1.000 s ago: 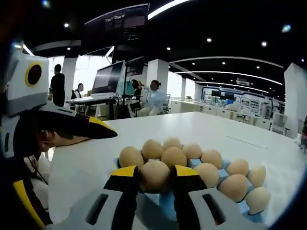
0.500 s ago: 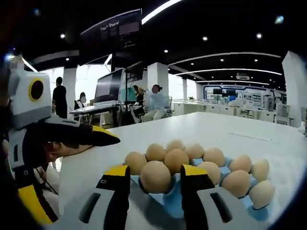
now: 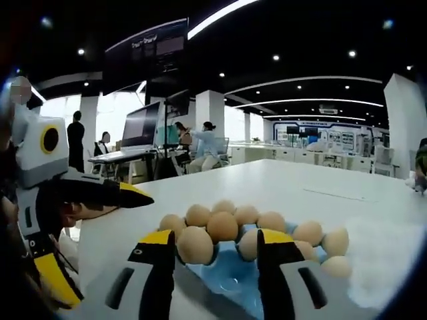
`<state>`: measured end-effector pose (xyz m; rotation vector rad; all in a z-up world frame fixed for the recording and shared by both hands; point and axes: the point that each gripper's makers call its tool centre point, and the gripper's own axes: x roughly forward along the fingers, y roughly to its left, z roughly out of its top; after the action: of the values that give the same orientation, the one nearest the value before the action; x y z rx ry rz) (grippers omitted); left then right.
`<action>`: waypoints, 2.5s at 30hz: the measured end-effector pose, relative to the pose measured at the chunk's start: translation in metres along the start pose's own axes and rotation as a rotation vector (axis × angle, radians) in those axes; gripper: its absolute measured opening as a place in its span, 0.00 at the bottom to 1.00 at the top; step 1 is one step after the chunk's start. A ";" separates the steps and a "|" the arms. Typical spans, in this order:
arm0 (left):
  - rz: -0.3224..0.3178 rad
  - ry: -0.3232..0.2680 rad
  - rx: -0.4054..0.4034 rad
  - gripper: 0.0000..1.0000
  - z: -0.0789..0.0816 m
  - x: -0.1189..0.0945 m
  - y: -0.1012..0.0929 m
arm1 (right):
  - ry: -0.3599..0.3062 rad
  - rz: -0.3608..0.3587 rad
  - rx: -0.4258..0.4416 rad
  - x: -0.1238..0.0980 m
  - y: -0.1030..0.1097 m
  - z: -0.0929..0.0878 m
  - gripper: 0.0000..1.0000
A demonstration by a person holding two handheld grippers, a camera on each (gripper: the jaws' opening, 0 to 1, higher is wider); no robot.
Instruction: Place the egg into an empty slot of the egg tray after lifting it from the table, then release the egg inside the slot.
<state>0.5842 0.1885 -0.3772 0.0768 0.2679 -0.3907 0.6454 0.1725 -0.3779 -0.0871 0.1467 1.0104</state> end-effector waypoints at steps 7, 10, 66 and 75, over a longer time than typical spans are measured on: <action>-0.002 -0.001 0.003 1.00 0.002 0.001 -0.002 | 0.001 -0.028 -0.014 -0.012 -0.010 0.006 0.54; -0.004 -0.002 0.007 1.00 0.002 0.002 -0.003 | 0.012 -0.045 -0.023 -0.017 -0.015 0.004 0.54; -0.028 0.006 0.027 0.99 0.001 0.006 -0.017 | 0.049 -0.422 -0.002 -0.126 -0.133 -0.018 0.54; -0.031 0.009 0.025 0.99 0.001 0.008 -0.018 | 0.054 -0.479 0.006 -0.147 -0.149 -0.020 0.54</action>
<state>0.5846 0.1692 -0.3787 0.0995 0.2733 -0.4244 0.6936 -0.0320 -0.3731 -0.1368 0.1687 0.5302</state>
